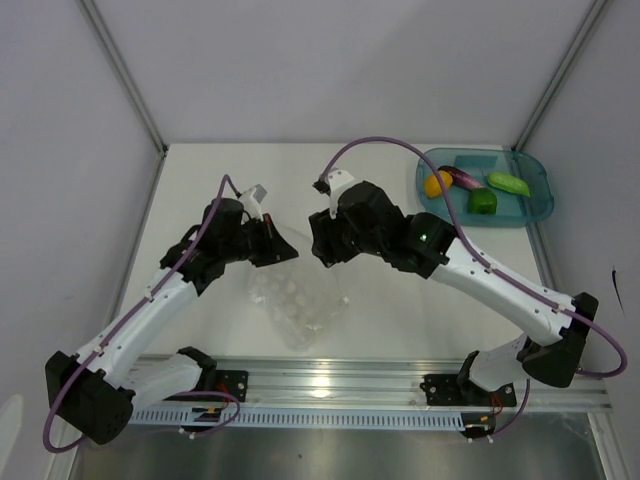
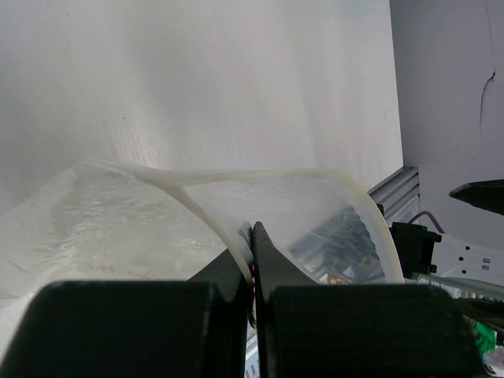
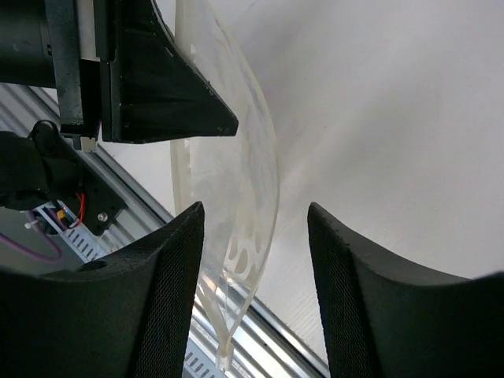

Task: Place the food in the zip-top bag and seal the zipper
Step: Open the zipper of the food storage bag.

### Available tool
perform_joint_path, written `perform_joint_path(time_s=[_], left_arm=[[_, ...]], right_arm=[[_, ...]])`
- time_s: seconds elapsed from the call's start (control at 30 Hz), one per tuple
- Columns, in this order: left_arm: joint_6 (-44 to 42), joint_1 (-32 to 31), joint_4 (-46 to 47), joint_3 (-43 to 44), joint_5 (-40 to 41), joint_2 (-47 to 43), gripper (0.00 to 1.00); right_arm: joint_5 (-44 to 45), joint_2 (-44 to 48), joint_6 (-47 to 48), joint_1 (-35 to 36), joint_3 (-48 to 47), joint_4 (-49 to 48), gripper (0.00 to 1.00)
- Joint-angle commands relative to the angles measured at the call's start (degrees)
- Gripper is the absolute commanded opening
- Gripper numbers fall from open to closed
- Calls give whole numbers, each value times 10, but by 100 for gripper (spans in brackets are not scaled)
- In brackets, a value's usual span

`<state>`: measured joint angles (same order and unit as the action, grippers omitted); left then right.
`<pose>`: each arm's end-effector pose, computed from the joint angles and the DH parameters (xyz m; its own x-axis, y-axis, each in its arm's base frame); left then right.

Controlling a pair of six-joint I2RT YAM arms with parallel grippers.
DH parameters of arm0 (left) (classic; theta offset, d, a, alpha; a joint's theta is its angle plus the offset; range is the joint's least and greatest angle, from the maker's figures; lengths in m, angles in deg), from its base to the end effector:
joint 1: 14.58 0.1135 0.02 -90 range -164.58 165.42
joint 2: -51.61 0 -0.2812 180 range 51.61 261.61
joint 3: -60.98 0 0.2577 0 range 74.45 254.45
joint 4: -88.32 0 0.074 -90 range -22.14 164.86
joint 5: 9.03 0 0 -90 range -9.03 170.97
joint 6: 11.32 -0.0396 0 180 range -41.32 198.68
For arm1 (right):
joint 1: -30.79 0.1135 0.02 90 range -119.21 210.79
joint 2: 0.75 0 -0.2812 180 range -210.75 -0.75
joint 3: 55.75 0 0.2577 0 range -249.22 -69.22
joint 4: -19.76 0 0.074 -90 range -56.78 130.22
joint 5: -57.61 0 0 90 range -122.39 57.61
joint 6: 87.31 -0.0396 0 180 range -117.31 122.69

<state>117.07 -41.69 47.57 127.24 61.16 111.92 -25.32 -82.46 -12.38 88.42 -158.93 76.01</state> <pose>0.1972 -0.1160 0.3210 -0.8183 -0.2375 -0.5235 0.2147 0.7185 -0.6615 0.1713 0.2612 0.4215 -0.4988 -0.3049 -0.8114 -0.6777 0.7208 0.1458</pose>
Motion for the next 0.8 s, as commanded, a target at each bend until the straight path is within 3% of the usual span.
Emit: perform_joint_path(time_s=[0.0, 0.3, 0.4, 0.43, 0.5, 0.53, 0.63, 0.77], left_arm=[[-17, -5, 17, 1, -15, -5, 0], [-22, -6, 4, 22, -34, -24, 1], [-26, -5, 4, 22, -53, -42, 1], [-30, -6, 4, 21, -59, -46, 1], [-32, -6, 7, 21, -76, -57, 1], [-34, -5, 9, 23, -86, -60, 1], [-33, -5, 15, 26, -119, -70, 1], [-35, -5, 7, 28, -123, -85, 0]], right_arm=[[-54, -27, -6, -7, -17, 0, 57], [-64, -85, -7, -18, 14, -17, 52], [-103, -86, -10, -37, 43, -51, 38], [-107, -87, -12, -41, 46, -57, 25], [-97, -88, -8, -51, 47, -61, 7], [-81, -89, -5, -51, 45, -53, 0], [75, -93, 1, -52, 27, -18, 0], [166, -81, 6, -71, 23, 5, 0]])
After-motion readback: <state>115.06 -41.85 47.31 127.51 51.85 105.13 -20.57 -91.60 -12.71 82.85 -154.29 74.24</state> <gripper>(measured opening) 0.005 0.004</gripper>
